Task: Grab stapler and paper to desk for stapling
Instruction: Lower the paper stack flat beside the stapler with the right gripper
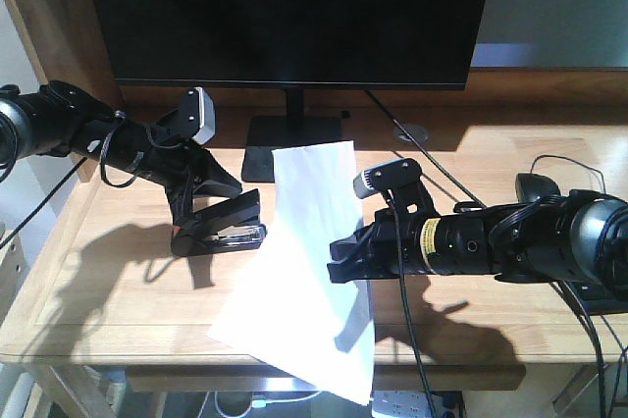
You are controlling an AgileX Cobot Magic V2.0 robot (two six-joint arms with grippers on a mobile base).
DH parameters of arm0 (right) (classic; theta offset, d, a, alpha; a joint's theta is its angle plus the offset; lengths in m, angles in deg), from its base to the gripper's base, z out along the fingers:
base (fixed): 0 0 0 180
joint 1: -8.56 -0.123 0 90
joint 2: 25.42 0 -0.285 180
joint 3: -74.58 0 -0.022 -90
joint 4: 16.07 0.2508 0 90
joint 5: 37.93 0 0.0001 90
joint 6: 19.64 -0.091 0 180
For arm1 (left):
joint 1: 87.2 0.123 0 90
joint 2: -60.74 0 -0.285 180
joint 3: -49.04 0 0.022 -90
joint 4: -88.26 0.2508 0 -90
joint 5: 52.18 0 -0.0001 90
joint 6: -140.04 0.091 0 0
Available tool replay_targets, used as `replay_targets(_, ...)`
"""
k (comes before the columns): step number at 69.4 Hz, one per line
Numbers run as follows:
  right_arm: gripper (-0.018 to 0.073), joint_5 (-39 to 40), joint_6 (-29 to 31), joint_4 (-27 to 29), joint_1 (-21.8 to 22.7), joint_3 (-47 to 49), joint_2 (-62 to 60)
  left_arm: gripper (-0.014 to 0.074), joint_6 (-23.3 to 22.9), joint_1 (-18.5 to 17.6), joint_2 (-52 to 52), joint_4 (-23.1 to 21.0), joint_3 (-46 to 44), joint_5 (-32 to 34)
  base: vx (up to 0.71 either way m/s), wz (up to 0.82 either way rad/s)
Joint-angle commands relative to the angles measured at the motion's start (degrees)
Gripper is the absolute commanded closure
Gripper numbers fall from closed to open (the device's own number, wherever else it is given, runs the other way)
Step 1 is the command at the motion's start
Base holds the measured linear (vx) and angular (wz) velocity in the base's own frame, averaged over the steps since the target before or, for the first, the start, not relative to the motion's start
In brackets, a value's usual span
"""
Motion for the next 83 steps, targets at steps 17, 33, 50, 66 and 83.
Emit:
replay_targets(17, 0.0562, 7.8, 2.2, 2.5, 0.1, 1.5, -2.3, 0.0603, -0.5, -0.1, 3.4, -3.3, -1.4, -1.2, 0.0, 0.0)
replay_targets(33, 0.0562, 9.0, 3.5, 3.2, 0.1, 1.5, -2.3, 0.0603, -0.5, -0.1, 3.4, -3.3, -1.4, -1.2, 0.0, 0.0)
replay_targets(50, 0.0562, 13.0, 3.9, 3.6, 0.1, 1.5, -2.3, 0.0603, -0.5, -0.1, 3.4, -3.3, -1.4, -1.2, 0.0, 0.0)
replay_targets(66, 0.0562, 14.4, 4.4, 3.6, 0.1, 1.5, -2.3, 0.0603, -0.5, -0.1, 3.4, -3.3, -1.4, -1.2, 0.0, 0.0)
replay_targets(83, 0.0562, 5.4, 5.7, 5.3, 0.1, 1.5, -2.3, 0.0603, -0.5, -0.1, 3.4, -3.3, -1.4, -1.2, 0.0, 0.0)
